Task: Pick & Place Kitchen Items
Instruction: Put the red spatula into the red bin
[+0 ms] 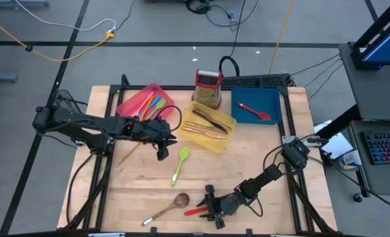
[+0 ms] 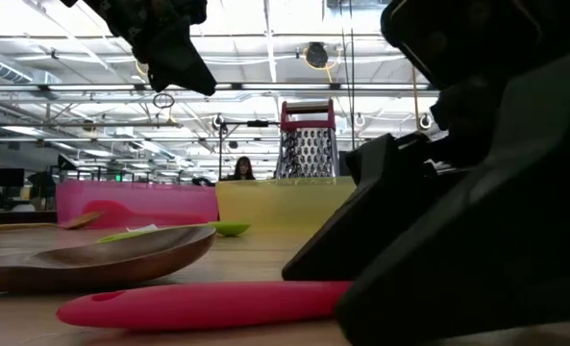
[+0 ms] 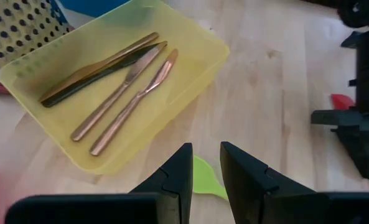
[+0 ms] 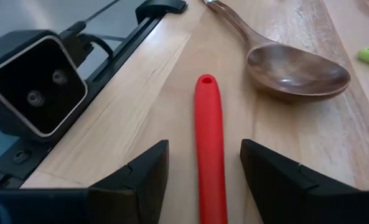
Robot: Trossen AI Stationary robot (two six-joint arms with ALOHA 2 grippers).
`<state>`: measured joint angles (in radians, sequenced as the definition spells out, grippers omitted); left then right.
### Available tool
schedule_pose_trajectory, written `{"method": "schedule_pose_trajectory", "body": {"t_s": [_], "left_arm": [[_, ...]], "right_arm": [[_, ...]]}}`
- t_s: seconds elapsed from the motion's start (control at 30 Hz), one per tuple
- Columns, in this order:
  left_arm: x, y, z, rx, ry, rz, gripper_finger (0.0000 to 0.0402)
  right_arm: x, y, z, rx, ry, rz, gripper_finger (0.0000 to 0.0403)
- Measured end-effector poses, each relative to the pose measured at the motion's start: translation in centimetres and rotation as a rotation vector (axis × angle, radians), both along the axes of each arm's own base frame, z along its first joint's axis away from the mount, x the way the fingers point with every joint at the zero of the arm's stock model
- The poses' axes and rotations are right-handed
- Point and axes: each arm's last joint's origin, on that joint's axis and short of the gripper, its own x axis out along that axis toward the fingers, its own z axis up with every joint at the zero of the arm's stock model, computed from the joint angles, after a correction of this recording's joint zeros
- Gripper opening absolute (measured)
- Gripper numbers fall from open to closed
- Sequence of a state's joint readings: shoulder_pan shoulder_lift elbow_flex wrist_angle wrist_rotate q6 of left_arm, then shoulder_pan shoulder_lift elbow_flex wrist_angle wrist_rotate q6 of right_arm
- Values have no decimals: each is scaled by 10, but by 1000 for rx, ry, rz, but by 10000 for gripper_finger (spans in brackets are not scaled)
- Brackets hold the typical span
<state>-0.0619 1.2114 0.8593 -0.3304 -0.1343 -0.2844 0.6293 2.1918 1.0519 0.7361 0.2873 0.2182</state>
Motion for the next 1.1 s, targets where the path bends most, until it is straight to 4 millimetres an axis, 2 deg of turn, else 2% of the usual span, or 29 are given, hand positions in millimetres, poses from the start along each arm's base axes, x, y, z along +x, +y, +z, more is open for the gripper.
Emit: {"method": "schedule_pose_trajectory", "body": {"t_s": [0.3, 0.6, 0.8, 1.0, 1.1], "left_arm": [[2, -14, 3, -51, -50, -10, 88], [3, -27, 7, -58, -97, -61, 88], [2, -38, 9, -86, -110, -90, 88], [1, -63, 4, -194, -76, -260, 88], [3, -75, -3, -251, -48, -284, 88]], "right_arm": [[6, -10, -6, -1, 31, -5, 125], [8, -15, -8, -63, 32, 33, 85], [10, -17, -7, -51, 10, 28, 38], [11, -17, -5, -50, -14, 35, 38], [11, -17, -4, -51, -16, 36, 39]]}}
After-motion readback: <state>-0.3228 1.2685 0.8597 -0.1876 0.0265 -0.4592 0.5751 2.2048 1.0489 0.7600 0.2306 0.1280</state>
